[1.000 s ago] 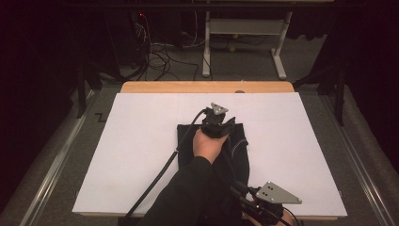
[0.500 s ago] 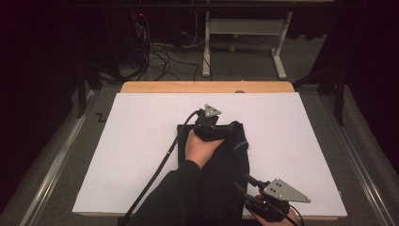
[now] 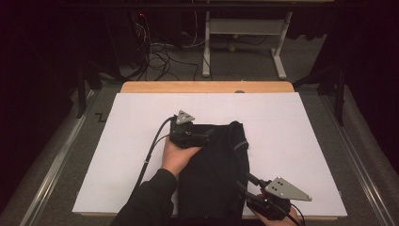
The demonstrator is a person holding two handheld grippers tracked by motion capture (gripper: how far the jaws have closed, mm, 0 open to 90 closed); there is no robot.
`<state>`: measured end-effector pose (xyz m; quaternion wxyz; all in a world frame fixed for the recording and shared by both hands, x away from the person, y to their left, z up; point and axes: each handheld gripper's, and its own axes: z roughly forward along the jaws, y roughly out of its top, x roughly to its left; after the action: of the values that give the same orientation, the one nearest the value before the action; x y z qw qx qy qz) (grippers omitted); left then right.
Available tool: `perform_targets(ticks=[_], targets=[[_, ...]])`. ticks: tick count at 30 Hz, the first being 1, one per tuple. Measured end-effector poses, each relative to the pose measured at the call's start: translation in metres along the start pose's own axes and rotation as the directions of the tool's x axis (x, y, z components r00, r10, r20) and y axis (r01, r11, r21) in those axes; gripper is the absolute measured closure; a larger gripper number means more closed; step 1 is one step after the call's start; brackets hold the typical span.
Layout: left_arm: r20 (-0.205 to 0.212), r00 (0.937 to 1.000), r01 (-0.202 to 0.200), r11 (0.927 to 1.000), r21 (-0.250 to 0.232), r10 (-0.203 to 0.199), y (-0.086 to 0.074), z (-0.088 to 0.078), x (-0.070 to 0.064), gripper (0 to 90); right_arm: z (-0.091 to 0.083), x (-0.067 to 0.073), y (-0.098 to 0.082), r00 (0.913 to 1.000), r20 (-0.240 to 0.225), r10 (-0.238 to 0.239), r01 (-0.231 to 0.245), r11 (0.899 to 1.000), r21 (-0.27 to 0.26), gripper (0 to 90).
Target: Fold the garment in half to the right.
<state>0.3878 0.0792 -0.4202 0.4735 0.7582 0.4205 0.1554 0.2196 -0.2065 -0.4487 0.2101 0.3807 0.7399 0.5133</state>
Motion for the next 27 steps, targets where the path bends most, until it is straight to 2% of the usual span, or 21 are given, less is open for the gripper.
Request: perform_targets(ticks=[6,11,14,17,19,22,24,27], targets=[[0.013,0.9996,-0.024,0.9992,-0.032,0.025,-0.014,-0.031,0.010,0.0,0.001,-0.001,0.000,1.0000,0.003,-0.001,0.001,1.000,0.003,56.5],[-0.011,0.9996,-0.028,0.9984,-0.050,0.028,-0.038,-0.067,0.023,0.0,0.004,-0.001,0.001,1.0000,-0.001,-0.003,0.003,1.000,0.005,60.1],[-0.041,0.9978,-0.053,0.9981,-0.032,0.052,-0.056,-0.088,0.031,0.0,0.008,-0.002,0.005,1.0000,-0.002,0.004,-0.004,1.000,0.003,61.4],[-0.055,0.9970,-0.056,0.9979,-0.033,0.054,-0.073,-0.112,0.038,0.0,0.015,-0.006,0.014,0.9998,-0.008,0.016,-0.016,1.000,0.002,68.7],[-0.067,0.9969,-0.046,0.9982,-0.038,0.043,-0.084,-0.126,0.043,0.0,0.021,-0.010,0.021,0.9997,-0.017,0.018,-0.018,1.000,0.008,78.6],[-0.088,0.9959,-0.027,0.9975,-0.065,0.021,-0.096,-0.142,0.049,0.0,0.039,-0.016,0.033,0.9999,-0.012,0.002,-0.001,0.998,0.063,90.0],[-0.108,0.9940,-0.029,0.9967,-0.076,0.021,-0.103,-0.147,0.052,0.0,0.054,-0.021,0.041,1.0000,0.004,-0.008,0.008,0.995,0.096,90.0],[-0.111,0.9938,-0.020,0.9969,-0.076,0.011,-0.112,-0.149,0.059,0.0,0.074,-0.026,0.048,0.9988,0.040,-0.029,0.023,0.989,0.149,90.0]])
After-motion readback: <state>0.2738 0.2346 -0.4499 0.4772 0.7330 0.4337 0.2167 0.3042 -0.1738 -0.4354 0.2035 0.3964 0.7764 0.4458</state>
